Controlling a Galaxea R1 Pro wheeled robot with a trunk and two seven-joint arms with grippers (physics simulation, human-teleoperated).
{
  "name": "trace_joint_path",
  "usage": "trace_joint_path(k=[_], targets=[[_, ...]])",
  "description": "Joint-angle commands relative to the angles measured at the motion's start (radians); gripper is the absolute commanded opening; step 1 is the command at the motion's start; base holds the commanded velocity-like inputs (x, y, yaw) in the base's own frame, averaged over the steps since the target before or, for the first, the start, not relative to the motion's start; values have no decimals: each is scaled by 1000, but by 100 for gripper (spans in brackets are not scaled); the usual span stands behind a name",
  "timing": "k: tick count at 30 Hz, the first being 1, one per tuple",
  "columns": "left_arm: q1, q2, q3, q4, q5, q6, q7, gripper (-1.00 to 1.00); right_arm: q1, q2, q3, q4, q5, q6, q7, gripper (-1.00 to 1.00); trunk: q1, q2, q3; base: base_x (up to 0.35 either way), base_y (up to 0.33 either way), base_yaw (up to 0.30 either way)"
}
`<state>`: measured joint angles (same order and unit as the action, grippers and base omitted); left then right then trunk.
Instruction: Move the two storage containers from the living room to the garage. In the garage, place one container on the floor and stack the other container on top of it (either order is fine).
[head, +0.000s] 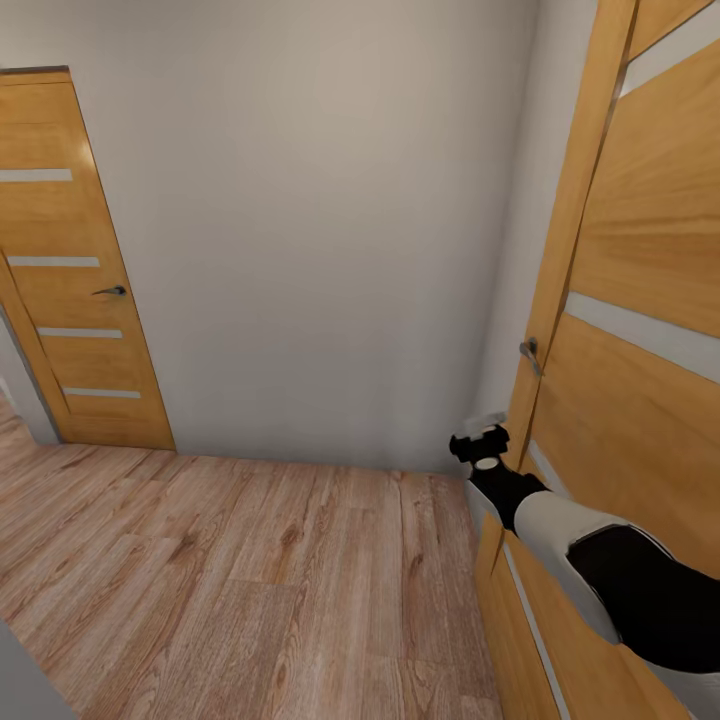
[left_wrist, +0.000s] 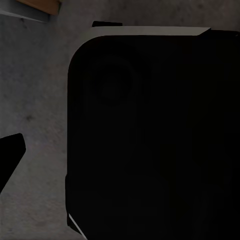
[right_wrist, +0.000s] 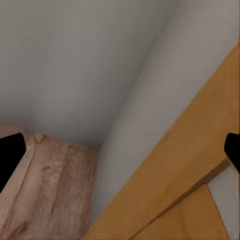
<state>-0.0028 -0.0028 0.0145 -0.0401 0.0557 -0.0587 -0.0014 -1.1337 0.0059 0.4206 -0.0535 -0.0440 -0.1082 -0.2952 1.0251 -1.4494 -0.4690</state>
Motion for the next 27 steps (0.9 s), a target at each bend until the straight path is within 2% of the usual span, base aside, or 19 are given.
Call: trace_joint_path(k=[1,4,6,9,14,15,18,21,23,25,26,27], targets=[[0,0,1,0,6,-3,0,100,-1,2,6,8,-4,-6,6,100,0,-1,-1,0,0,0],[0,0,1,0,6,-3,0,100,2,16,6,35,-4,-15,57,100,0,-1,-1,0,0,0],[0,0,1,0,6,-3,0,100,12,37,6,46,-5,-16,94,100,0,-1,-1,0,0,0],[0,0,1,0,6,-3,0,100,116,56,7,60,-3,-11,128,100,0,-1,-1,0,0,0],[0,0,1,0,6,-3,0,100,283,61,14,77,10,33,161,100,0,-1,-1,0,0,0],[0,0,1,-1,6,-3,0,100,326,60,15,80,11,59,169,100,0,-1,-1,0,0,0],[0,0,1,-1,6,-3,0,100,391,53,16,84,11,105,190,100,0,-1,-1,0,0,0],[0,0,1,-1,6,-3,0,100,461,19,16,86,9,133,225,100,0,-1,-1,0,0,0],[0,0,1,-1,7,-3,0,100,553,-3,16,86,7,133,260,100,0,-1,-1,0,0,0],[0,0,1,-1,7,-3,0,100,665,-13,16,86,5,115,277,100,0,-1,-1,0,0,0],[0,0,1,-1,7,-3,0,100,747,-16,14,86,4,81,282,100,0,-1,-1,0,0,0],[0,0,1,-1,7,-3,0,100,774,-17,14,86,4,65,283,100,0,-1,-1,0,0,0]])
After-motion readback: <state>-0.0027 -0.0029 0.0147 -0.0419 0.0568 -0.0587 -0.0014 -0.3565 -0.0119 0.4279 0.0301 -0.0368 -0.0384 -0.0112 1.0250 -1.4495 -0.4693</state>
